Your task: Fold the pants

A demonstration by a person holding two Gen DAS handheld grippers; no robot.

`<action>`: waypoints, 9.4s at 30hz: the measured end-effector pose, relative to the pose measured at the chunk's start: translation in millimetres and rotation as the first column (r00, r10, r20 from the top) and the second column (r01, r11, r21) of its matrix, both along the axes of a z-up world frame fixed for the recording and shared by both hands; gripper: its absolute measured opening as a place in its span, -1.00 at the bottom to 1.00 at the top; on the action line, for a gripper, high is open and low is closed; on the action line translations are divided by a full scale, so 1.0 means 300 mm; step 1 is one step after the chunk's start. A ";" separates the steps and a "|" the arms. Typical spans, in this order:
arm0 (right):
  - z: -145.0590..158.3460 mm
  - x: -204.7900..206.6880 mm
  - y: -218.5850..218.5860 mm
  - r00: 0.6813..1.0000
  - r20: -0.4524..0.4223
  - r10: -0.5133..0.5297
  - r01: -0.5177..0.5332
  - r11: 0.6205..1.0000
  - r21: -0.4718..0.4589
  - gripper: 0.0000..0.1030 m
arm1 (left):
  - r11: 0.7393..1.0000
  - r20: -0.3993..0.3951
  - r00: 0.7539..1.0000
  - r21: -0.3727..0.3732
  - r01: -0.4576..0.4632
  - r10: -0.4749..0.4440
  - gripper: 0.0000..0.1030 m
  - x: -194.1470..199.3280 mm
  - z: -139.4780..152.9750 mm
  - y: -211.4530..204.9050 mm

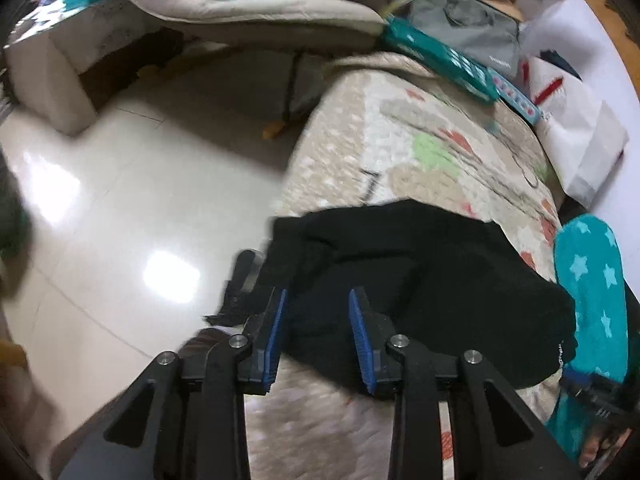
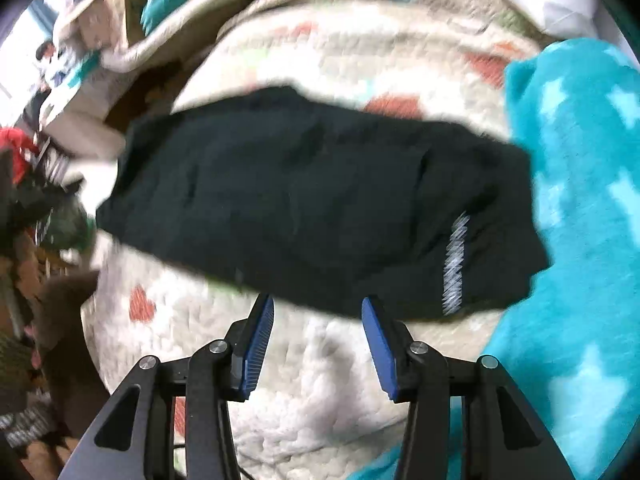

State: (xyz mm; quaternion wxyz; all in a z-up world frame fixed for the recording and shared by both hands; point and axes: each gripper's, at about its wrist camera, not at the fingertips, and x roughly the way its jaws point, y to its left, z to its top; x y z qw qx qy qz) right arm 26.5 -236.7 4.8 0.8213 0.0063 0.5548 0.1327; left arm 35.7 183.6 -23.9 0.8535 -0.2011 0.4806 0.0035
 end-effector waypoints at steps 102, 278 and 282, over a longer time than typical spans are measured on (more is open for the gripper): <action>0.000 0.444 0.938 0.864 0.058 0.500 -0.498 0.866 -0.039 -0.75 | 0.907 0.069 0.998 -0.419 0.035 -0.006 -0.58 0.058 -0.026 -0.228; -0.317 0.897 0.575 0.959 -0.282 -0.011 0.156 0.852 0.499 -0.25 | 0.983 -0.029 0.983 -0.013 0.181 -0.182 0.20 0.071 -0.116 -0.441; -0.264 0.772 0.427 0.964 -0.248 -0.097 0.227 0.785 0.576 -0.12 | 0.970 -0.004 0.975 0.103 0.219 -0.220 0.23 0.111 -0.119 -0.487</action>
